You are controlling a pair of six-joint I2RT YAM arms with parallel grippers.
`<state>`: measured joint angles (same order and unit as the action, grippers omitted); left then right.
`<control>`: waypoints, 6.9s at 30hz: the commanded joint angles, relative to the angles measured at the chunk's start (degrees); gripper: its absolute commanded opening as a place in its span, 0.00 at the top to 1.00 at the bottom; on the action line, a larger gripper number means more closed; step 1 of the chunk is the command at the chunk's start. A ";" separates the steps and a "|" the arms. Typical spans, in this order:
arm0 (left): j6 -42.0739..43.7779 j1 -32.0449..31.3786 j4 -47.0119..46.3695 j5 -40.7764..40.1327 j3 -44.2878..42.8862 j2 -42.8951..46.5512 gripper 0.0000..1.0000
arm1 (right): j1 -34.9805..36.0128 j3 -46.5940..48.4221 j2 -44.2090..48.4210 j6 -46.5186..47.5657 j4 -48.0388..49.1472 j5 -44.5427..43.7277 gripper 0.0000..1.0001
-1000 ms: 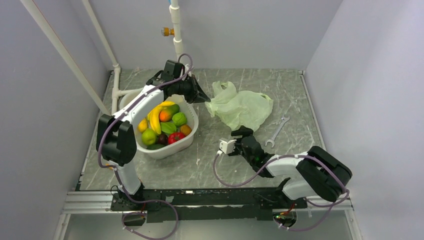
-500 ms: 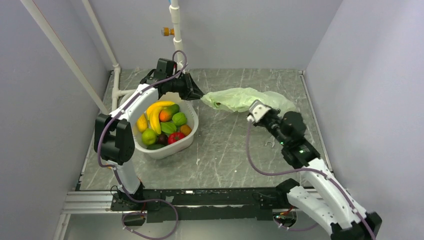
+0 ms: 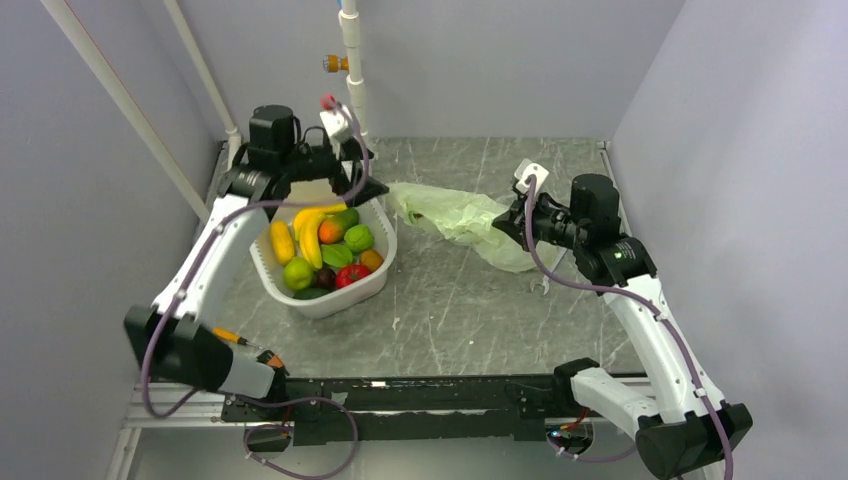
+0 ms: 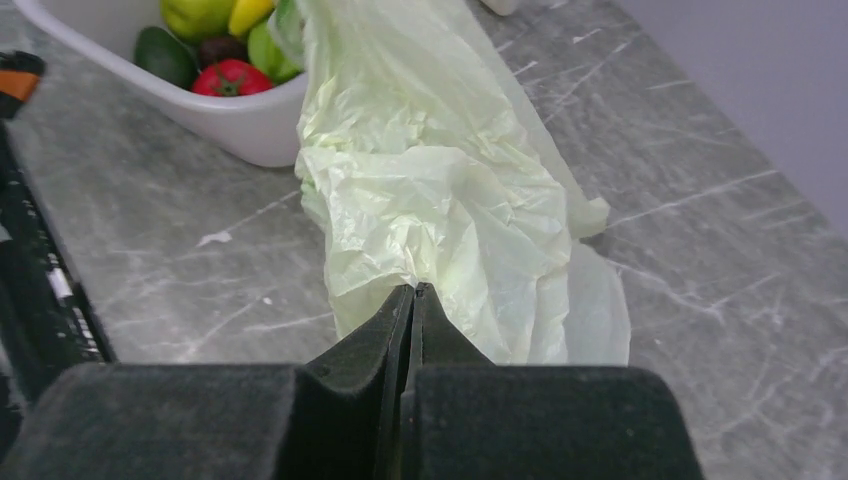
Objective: Place the fake fruits into the plastic bag and tie a complex knot
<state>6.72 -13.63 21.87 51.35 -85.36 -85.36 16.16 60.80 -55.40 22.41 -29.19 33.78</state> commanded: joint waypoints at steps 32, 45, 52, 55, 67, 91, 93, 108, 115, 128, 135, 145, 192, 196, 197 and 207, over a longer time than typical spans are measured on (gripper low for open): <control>-14.35 -19.66 -3.42 2.89 -18.26 -13.27 1.00 | -11.37 12.64 -0.59 -4.79 1.34 15.49 0.00; -22.91 -19.48 -4.20 12.80 -21.27 -15.21 1.00 | 8.74 3.88 -0.30 13.14 13.40 -12.46 0.00; -10.53 -21.15 10.21 14.87 -29.22 -17.37 1.00 | 9.95 2.95 -2.09 16.83 16.13 -13.07 0.45; -7.55 -19.19 10.77 12.57 -28.25 -15.27 0.92 | 9.80 3.83 -1.38 17.19 12.60 -12.46 1.00; 23.83 -1.92 26.02 6.58 -20.78 -0.28 0.01 | 9.01 3.18 2.67 8.88 7.09 -11.55 1.00; 45.09 -5.30 21.40 -9.70 11.01 13.84 1.00 | -13.98 13.86 -4.66 -1.04 5.09 1.55 1.00; 44.25 -6.35 19.14 -8.02 11.25 13.81 1.00 | -14.16 13.32 -4.59 -1.94 5.57 5.84 1.00; 36.60 -29.19 5.44 -18.19 -8.38 7.45 0.01 | 0.35 17.10 -8.53 -3.16 -3.29 10.69 1.00; 37.91 -36.49 4.47 -20.63 -12.79 0.77 0.19 | 4.40 17.65 -9.05 -2.53 -2.66 7.71 0.99; 19.31 -26.39 -2.16 -6.48 -8.23 4.01 1.00 | -2.48 8.57 -4.46 1.41 -5.45 -1.09 0.01; 9.49 -23.18 -9.60 0.57 -7.78 3.41 1.00 | -3.17 5.56 -7.41 1.24 -3.08 7.10 0.02; -5.84 -13.18 -18.22 8.54 -11.37 3.25 1.00 | -7.67 -2.63 -3.95 13.38 -13.02 7.61 1.00; -9.55 -10.44 -16.23 7.52 -27.77 -11.33 1.00 | -14.22 -5.26 -1.71 15.78 -28.19 24.00 1.00; -8.21 -15.22 -14.38 1.48 -33.48 -20.23 1.00 | -15.64 -5.16 -0.67 3.71 -23.46 23.65 1.00; -7.52 -15.71 -13.32 -1.96 -35.42 -22.64 0.86 | -15.87 -4.55 -0.90 3.36 -24.30 22.89 1.00; 11.15 -12.39 -10.94 -18.83 -33.11 -18.35 0.01 | -35.40 -6.04 -8.67 -32.76 -10.31 24.60 1.00</control>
<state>8.40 -27.09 12.82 39.92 -125.54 -114.89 -12.03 56.16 -59.77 12.08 -48.53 56.14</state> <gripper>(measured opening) 0.993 0.008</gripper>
